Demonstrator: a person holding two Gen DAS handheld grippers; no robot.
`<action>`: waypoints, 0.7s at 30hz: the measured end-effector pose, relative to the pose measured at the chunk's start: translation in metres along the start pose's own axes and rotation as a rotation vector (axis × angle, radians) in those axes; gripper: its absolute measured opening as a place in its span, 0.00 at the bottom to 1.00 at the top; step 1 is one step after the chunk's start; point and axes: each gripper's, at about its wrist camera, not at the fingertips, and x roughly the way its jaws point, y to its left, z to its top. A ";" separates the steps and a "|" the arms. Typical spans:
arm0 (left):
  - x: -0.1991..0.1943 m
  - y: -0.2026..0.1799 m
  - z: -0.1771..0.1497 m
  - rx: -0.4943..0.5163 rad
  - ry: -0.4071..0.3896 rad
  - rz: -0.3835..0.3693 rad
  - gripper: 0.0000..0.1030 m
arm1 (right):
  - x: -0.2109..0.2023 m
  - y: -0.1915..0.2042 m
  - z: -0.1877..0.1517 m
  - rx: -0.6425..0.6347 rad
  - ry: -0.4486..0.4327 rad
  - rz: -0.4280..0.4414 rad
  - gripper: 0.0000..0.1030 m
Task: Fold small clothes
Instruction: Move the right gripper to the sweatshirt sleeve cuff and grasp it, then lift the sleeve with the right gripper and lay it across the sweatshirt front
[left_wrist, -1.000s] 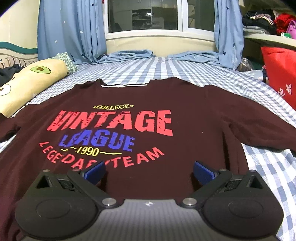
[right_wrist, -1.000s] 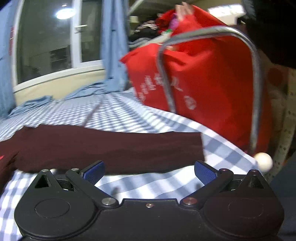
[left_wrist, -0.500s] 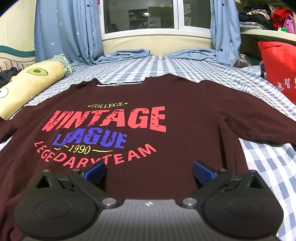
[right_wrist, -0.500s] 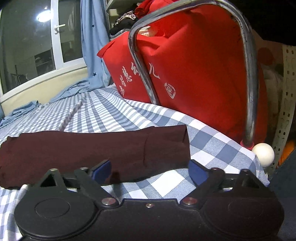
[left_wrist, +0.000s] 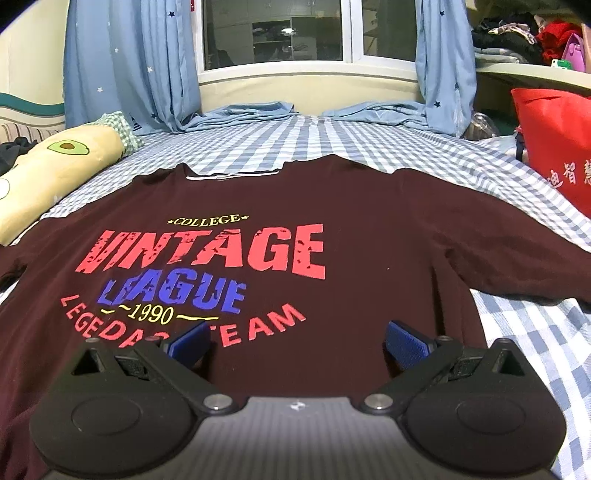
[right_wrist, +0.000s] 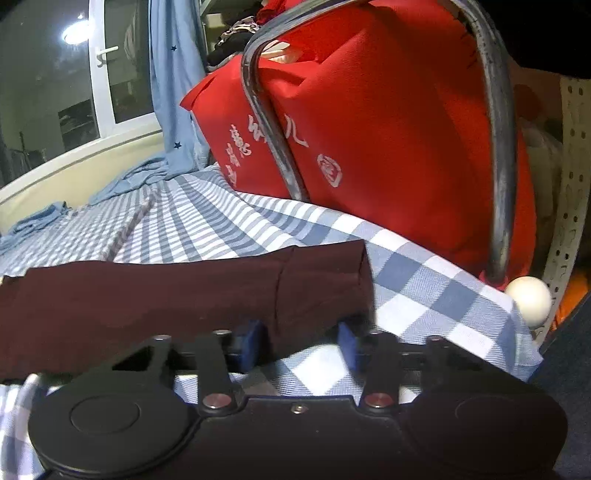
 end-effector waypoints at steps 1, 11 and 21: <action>0.000 0.001 0.001 -0.001 0.000 -0.006 0.99 | 0.000 0.001 0.000 0.001 -0.002 -0.002 0.35; 0.005 0.009 0.004 -0.002 0.005 -0.025 0.99 | -0.007 0.005 0.010 0.018 -0.077 -0.010 0.06; 0.010 0.025 0.017 -0.036 0.001 -0.061 0.99 | -0.032 0.018 0.037 0.061 -0.177 0.077 0.05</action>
